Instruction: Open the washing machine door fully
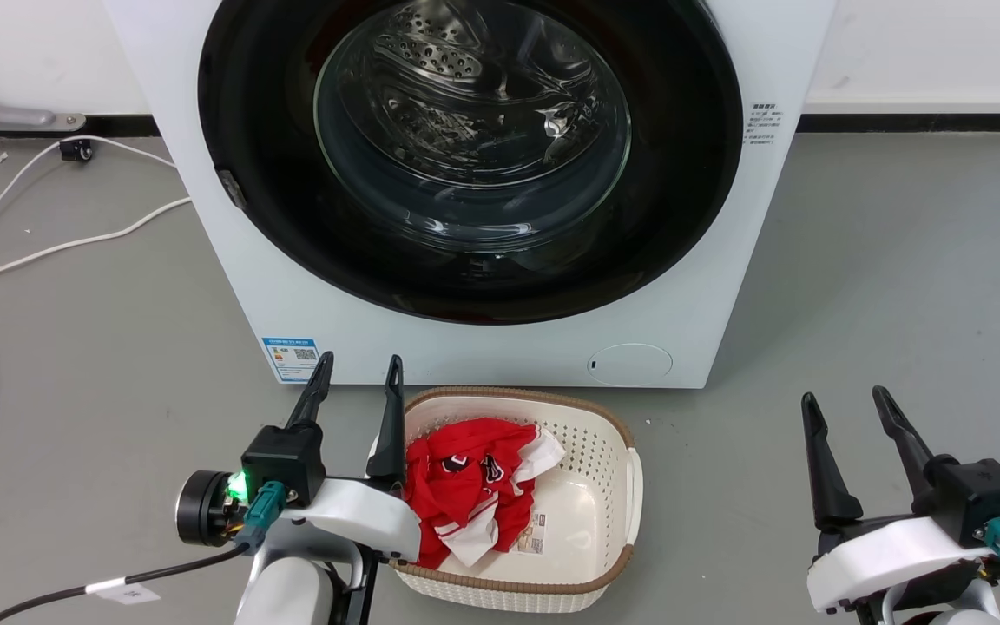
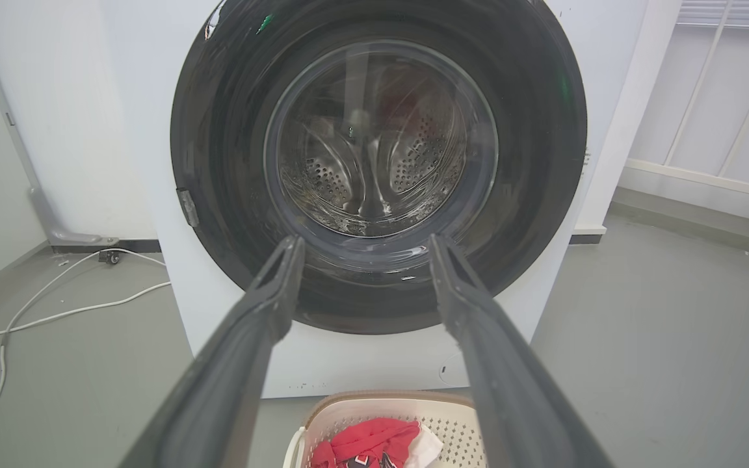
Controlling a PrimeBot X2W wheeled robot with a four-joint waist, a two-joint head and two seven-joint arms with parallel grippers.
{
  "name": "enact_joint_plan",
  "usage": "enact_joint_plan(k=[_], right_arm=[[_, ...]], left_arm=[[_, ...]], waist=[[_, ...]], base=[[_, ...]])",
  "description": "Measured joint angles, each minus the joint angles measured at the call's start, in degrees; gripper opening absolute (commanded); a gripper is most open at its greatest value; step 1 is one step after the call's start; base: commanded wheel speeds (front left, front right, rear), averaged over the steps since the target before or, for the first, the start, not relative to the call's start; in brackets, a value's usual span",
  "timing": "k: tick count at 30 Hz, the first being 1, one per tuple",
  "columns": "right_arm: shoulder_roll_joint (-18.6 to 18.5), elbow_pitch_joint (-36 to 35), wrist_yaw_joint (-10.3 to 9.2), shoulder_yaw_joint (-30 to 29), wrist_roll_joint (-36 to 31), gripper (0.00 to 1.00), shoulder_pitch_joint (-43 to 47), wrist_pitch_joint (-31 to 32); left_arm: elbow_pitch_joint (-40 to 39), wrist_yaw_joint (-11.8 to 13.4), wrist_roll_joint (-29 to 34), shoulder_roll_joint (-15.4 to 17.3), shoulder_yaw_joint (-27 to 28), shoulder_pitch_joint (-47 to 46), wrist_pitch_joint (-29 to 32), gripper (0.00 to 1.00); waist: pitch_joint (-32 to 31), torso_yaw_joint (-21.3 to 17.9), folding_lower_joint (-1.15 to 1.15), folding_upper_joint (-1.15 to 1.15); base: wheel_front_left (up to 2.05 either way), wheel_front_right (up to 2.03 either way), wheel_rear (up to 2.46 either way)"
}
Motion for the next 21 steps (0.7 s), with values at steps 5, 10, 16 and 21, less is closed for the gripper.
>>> enact_joint_plan(k=[5, 10, 16, 21], right_arm=[[0.0, -0.1, 0.00, 0.1, -1.5, 1.00, 0.0, -0.3], [0.0, -0.1, 0.00, 0.3, -3.2, 1.00, 0.1, -0.5], [0.0, -0.2, 0.01, 0.3, -3.7, 1.00, 0.1, -0.6], [0.0, 0.0, 0.01, -0.1, -3.3, 1.00, 0.1, -0.6]], left_arm=[[0.3, 0.1, 1.9, 0.0, -0.2, -0.2, -0.5, 1.00], [0.5, 0.4, 3.7, 0.0, -0.4, -0.3, -1.0, 1.00], [0.9, 0.5, 4.4, 0.0, -0.5, -0.5, -1.2, 1.00], [1.2, 0.6, 4.3, 0.0, -0.4, -0.6, -1.2, 1.00]], waist=[[0.0, 0.0, 0.00, 0.00], [0.0, 0.0, 0.00, 0.00], [0.1, 0.1, 0.00, 0.00], [0.2, 0.1, 0.00, 0.00]], base=[[0.00, 0.00, 0.00], [0.00, 0.00, 0.00], [0.00, 0.00, 0.00], [0.00, 0.00, 0.00]])
